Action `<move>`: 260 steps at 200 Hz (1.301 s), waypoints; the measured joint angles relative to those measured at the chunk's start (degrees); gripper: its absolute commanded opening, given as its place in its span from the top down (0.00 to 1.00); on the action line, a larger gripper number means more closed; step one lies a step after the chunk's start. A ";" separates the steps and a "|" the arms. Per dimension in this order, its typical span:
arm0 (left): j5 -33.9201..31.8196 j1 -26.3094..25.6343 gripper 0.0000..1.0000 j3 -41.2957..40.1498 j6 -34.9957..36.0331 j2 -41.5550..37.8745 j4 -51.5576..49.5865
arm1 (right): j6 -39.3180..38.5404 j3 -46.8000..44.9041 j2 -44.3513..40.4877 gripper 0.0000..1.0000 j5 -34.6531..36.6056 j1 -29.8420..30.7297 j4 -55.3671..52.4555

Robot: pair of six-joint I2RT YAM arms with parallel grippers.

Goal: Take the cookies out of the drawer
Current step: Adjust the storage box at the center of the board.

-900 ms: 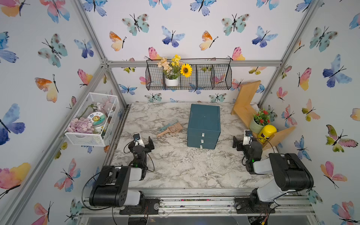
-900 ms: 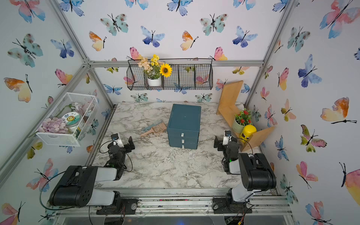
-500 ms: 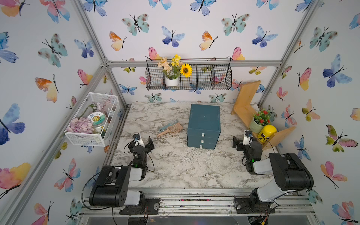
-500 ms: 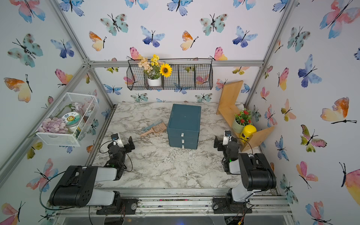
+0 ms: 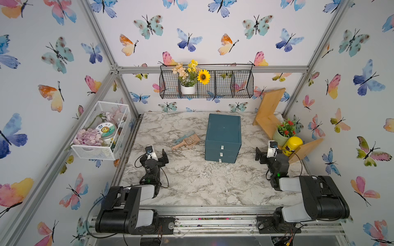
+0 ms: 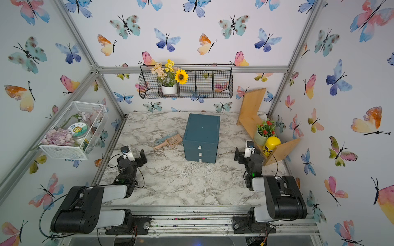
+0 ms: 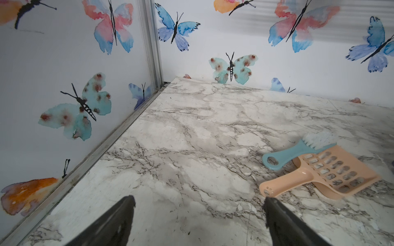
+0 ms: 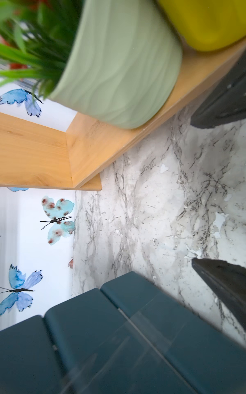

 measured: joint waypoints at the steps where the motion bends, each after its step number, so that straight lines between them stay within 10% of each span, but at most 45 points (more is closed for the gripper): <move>1: 0.00 0.00 0.02 0.15 0.02 -0.46 -0.46 | 0.28 0.46 -0.31 0.01 0.02 0.00 -0.70; 59: 1.46 0.00 0.01 9.38 -8.17 -12.85 -18.36 | 10.36 22.27 1.36 0.07 -8.87 -0.13 -31.10; 102: 10.78 0.00 0.06 11.56 -18.53 -16.72 -28.39 | 14.99 21.90 2.32 0.11 -19.21 0.00 -41.86; 260: 21.75 -8.11 0.16 5.25 -34.80 -30.34 -33.81 | 22.01 26.88 2.60 0.16 -35.32 11.54 -48.19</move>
